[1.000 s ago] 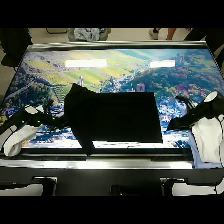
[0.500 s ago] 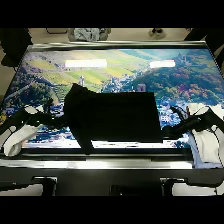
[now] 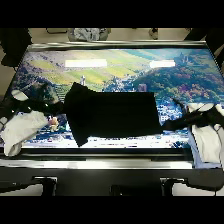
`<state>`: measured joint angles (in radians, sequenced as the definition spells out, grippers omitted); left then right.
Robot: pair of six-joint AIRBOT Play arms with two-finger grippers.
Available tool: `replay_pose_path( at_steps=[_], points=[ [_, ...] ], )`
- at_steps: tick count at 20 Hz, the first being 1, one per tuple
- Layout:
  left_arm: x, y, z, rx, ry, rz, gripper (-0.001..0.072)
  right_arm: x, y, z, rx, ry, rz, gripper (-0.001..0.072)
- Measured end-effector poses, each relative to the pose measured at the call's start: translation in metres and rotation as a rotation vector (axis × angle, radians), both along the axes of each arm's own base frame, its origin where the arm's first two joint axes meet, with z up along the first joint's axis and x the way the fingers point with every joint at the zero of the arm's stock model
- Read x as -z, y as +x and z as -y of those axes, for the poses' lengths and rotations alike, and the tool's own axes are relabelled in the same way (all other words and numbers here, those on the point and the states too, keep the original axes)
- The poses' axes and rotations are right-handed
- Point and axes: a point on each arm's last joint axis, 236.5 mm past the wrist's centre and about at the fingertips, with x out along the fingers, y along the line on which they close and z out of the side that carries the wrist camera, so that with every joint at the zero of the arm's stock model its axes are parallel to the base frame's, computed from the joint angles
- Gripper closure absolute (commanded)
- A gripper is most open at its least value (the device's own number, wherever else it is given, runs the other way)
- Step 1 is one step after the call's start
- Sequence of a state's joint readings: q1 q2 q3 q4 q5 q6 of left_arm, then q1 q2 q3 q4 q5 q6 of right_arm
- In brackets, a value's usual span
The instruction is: Fold the shirts.
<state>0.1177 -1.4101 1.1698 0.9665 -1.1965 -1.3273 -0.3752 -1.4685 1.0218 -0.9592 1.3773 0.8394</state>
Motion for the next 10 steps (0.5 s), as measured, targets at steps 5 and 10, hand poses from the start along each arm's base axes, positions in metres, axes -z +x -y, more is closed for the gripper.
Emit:
replay_pose_path(
  at_steps=[5,10],
  points=[
    [-0.221,0.032,-0.023,-0.032,0.107,0.520,0.0684,-0.223,0.084,0.036,-0.012,-0.282,0.683,0.0671],
    [-0.463,-0.066,-0.047,-0.209,0.239,1.094,0.0685,-0.490,0.007,0.042,0.134,-0.684,1.344,0.0671]
  ],
)
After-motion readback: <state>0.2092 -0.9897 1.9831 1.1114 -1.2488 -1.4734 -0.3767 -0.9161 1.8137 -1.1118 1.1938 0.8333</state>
